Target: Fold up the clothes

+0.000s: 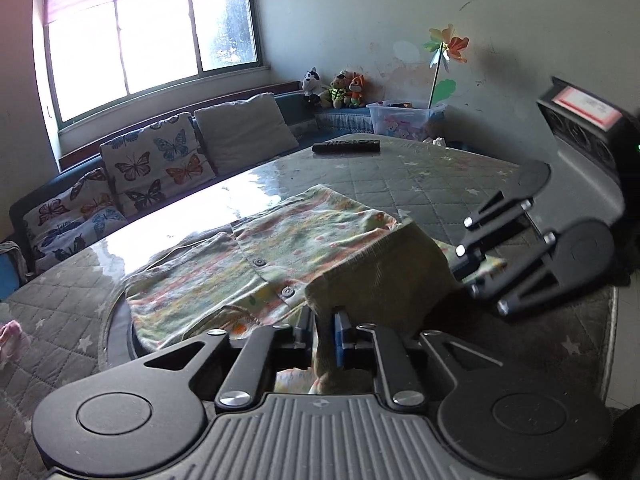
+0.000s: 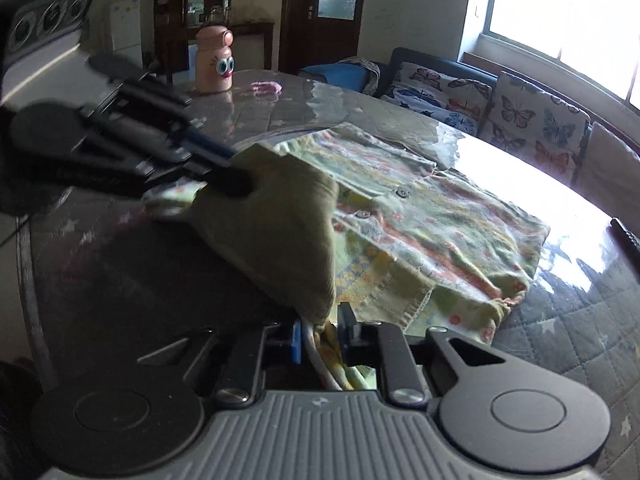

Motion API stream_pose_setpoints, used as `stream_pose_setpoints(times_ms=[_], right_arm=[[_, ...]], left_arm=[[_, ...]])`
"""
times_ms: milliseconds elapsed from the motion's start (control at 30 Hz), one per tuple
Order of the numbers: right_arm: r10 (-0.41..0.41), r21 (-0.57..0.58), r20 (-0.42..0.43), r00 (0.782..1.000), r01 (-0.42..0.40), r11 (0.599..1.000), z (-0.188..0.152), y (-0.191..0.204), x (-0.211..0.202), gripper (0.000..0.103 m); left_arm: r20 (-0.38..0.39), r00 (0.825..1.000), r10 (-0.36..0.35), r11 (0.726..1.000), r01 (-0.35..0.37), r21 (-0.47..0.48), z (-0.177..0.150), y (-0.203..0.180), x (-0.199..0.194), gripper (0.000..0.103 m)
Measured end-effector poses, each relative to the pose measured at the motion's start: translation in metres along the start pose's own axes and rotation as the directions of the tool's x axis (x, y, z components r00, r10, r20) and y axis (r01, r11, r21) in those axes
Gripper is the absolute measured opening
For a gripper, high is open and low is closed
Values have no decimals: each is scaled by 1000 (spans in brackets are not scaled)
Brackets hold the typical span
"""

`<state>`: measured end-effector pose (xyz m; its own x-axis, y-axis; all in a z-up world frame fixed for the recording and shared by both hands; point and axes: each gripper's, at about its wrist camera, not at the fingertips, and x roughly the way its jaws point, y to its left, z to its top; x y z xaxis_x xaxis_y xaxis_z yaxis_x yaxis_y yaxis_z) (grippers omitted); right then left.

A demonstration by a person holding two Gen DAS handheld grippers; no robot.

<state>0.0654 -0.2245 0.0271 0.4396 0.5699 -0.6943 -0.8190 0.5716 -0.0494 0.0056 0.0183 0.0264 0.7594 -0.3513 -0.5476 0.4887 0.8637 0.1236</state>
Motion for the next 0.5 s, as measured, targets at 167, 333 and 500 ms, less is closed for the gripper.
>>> stream_pose_setpoints(times_ms=[167, 333, 500], right_arm=[[1, 31, 24, 1000, -1, 1000, 16, -9, -5, 12], [-10, 39, 45, 999, 8, 999, 25, -13, -8, 11], [-19, 54, 50, 999, 17, 998, 25, -17, -9, 11]], left_arm=[[-11, 999, 46, 997, -45, 64, -23, -9, -23, 46], [-51, 989, 136, 977, -125, 171, -43, -19, -20, 47], [-72, 972, 223, 952, -201, 232, -55, -14, -3, 34]])
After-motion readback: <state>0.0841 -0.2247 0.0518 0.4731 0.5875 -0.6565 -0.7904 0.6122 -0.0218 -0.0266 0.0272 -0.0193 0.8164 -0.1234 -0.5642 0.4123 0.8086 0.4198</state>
